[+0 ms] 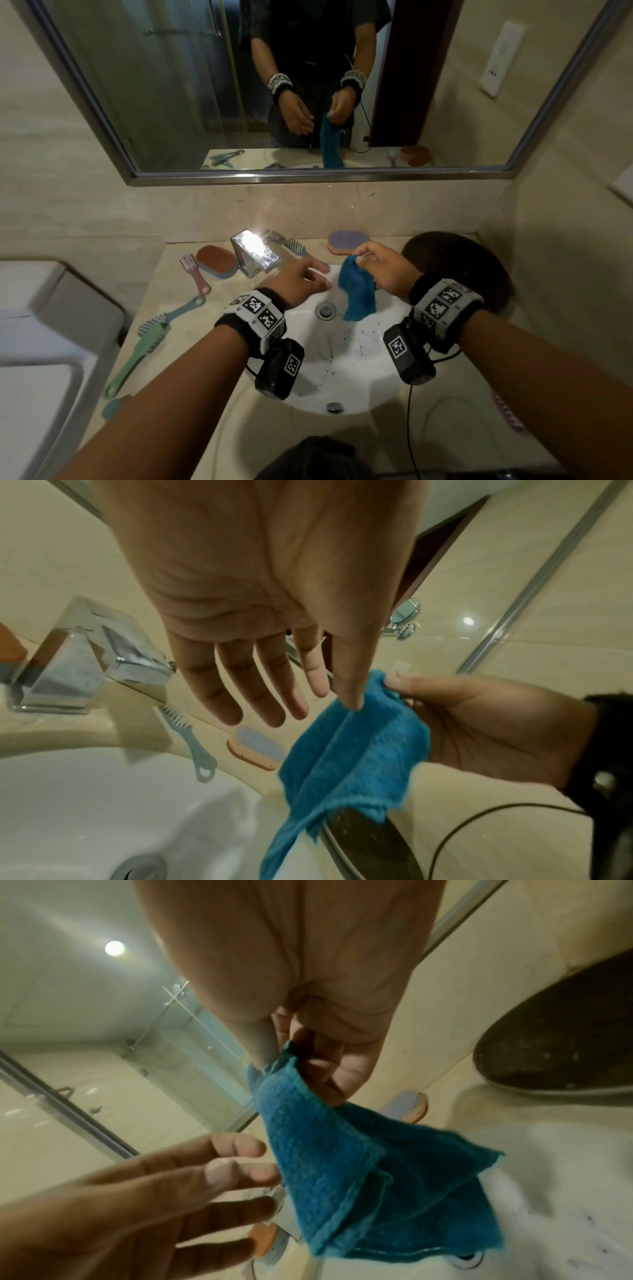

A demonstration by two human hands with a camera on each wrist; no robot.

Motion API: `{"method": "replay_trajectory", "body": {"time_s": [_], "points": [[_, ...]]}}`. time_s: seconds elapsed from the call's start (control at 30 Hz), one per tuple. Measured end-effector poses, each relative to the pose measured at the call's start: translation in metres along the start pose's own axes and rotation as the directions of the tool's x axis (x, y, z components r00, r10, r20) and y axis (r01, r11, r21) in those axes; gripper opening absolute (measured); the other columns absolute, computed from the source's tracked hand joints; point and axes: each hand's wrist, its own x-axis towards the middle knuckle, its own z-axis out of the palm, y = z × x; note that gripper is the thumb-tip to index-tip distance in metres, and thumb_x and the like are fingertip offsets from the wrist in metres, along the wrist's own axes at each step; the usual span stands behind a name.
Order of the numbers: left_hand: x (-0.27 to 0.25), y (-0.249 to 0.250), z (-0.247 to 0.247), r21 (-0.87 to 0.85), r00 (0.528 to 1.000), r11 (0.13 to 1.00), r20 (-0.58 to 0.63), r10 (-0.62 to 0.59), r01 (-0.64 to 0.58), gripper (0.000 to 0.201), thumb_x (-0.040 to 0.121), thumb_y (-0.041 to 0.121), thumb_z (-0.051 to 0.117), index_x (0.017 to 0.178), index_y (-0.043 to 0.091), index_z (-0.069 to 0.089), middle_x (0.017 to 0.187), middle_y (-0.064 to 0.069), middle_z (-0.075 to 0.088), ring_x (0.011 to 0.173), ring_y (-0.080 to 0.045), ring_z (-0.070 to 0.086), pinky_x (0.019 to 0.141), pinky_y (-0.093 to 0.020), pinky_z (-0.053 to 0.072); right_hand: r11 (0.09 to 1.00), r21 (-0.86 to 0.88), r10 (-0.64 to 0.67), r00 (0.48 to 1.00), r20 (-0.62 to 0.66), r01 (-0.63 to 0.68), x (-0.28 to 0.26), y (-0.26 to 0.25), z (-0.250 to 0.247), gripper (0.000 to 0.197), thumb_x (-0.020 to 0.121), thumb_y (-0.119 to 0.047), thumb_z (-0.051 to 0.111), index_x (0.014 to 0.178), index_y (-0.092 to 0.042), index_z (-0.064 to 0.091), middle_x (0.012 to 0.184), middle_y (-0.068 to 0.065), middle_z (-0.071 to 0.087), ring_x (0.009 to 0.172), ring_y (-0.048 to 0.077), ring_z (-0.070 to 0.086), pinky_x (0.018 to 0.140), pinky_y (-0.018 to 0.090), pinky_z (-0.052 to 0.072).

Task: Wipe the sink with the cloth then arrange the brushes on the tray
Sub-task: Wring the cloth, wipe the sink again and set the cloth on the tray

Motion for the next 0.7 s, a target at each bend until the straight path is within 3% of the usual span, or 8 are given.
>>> {"method": "replay_trajectory", "body": {"time_s": [0.13,0.27,0.33,0.4,0.5,0.57,0.7], "points": [[0.003,0.000,0.018,0.120,0.999,0.993,0.047,-0.004,-0.002,0.031,0.075,0.025,0.076,0.097,0.023,0.055,0.094,0.005,0.057,0.087,-0.013,0.057,0.075,-0.022,0.046,0.977,0.209,0.033,0.999,0.004,-0.033,0.003,-0.010,0.001,0.017,0.098,-0.005,0.041,0.086,-0.016,0.048,0.081,0.004,0.055,0.073,0.013,0.054,0.064,0.024,0.047],[0.008,0.002,0.030,0.087,0.998,0.995,-0.036,0.060,-0.056,0.026,0.075,0.018,0.075,0.071,0.025,0.050,0.085,0.001,0.059,0.085,-0.021,0.058,0.082,-0.038,0.049,0.951,0.304,0.053,0.998,0.017,-0.056,0.003,-0.014,0.000,0.010,0.097,-0.005,0.043,0.094,-0.012,0.049,0.084,0.004,0.057,0.075,0.013,0.056,0.064,0.023,0.050],[0.008,0.002,0.029,0.091,0.996,0.995,-0.068,0.051,-0.045,0.026,0.079,0.017,0.071,0.065,0.023,0.051,0.077,0.000,0.059,0.080,-0.019,0.058,0.080,-0.035,0.049,0.945,0.324,0.053,0.998,0.016,-0.056,0.004,-0.012,-0.002,0.014,0.096,-0.004,0.046,0.089,-0.016,0.050,0.088,0.005,0.057,0.078,0.015,0.057,0.067,0.027,0.051],[0.006,0.001,0.024,0.087,0.996,0.994,-0.057,0.066,-0.061,0.025,0.082,0.018,0.069,0.064,0.023,0.053,0.073,0.000,0.058,0.075,-0.016,0.057,0.076,-0.029,0.047,0.946,0.323,0.045,0.999,0.005,-0.044,0.005,-0.009,-0.004,0.016,0.094,-0.003,0.048,0.088,-0.018,0.049,0.089,0.006,0.058,0.077,0.016,0.058,0.062,0.025,0.053],[0.003,0.000,0.016,0.083,0.991,0.990,-0.062,0.118,-0.113,0.024,0.084,0.019,0.068,0.063,0.022,0.055,0.069,0.003,0.057,0.067,-0.009,0.053,0.065,-0.017,0.042,0.954,0.297,0.064,0.997,-0.030,-0.052,0.005,-0.004,-0.006,0.010,0.093,-0.003,0.051,0.097,-0.013,0.047,0.087,0.008,0.057,0.074,0.015,0.057,0.057,0.020,0.052],[0.004,-0.001,0.014,0.093,0.986,0.986,-0.073,0.147,-0.140,0.025,0.086,0.019,0.065,0.064,0.023,0.053,0.069,0.005,0.056,0.067,-0.008,0.052,0.064,-0.017,0.041,0.949,0.306,0.084,0.996,-0.008,-0.078,0.006,-0.003,-0.005,0.013,0.092,-0.005,0.053,0.101,-0.011,0.047,0.093,0.010,0.056,0.078,0.016,0.058,0.063,0.024,0.053],[0.005,-0.005,0.017,0.032,0.989,0.990,-0.055,0.140,-0.139,0.020,0.092,0.015,0.054,0.080,0.030,0.047,0.071,0.000,0.056,0.065,-0.013,0.050,0.065,-0.027,0.043,0.935,0.336,0.076,0.989,0.130,-0.116,0.002,-0.006,-0.006,0.032,0.086,-0.003,0.062,0.104,-0.026,0.050,0.116,0.005,0.056,0.105,0.022,0.056,0.087,0.036,0.049]]}}
